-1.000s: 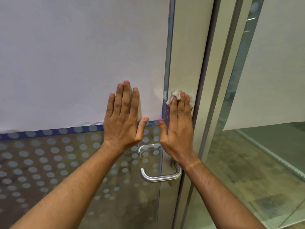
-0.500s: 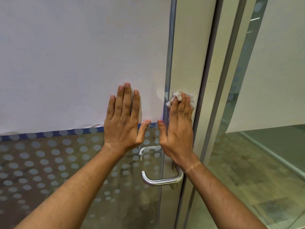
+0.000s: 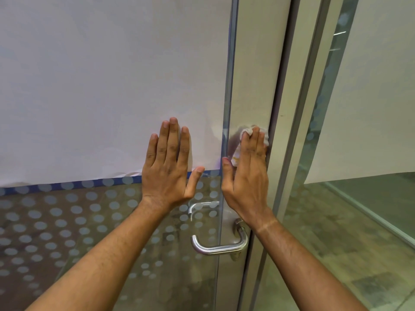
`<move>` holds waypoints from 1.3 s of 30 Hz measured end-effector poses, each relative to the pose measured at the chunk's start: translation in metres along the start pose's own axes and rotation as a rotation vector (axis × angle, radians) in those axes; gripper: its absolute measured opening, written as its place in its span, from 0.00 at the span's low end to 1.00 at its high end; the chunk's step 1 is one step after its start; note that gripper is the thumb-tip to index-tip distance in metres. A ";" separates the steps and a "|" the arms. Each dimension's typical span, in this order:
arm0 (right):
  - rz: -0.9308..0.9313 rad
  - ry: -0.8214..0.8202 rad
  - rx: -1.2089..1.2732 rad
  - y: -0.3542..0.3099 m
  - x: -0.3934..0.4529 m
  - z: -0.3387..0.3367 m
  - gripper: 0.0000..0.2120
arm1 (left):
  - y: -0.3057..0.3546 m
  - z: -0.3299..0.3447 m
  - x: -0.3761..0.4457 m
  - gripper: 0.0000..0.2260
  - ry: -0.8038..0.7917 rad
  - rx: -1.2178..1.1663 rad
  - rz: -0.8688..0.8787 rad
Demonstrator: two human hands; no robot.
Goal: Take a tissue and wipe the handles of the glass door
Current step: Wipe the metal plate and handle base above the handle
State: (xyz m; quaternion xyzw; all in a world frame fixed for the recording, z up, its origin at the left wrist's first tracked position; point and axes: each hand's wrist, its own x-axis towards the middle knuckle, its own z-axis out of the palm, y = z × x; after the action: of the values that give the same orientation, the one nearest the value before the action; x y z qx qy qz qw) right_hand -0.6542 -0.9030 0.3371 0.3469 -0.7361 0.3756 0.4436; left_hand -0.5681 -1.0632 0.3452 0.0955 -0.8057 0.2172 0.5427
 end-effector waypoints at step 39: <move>-0.192 -0.112 -0.170 0.015 -0.014 0.012 0.37 | 0.001 0.002 -0.001 0.39 -0.007 0.006 -0.012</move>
State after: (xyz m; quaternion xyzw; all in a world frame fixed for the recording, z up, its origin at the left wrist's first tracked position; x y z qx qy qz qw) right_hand -0.6667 -0.9039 0.3167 0.3971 -0.7523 0.2478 0.4636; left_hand -0.5700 -1.0631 0.3432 0.1029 -0.8062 0.2161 0.5411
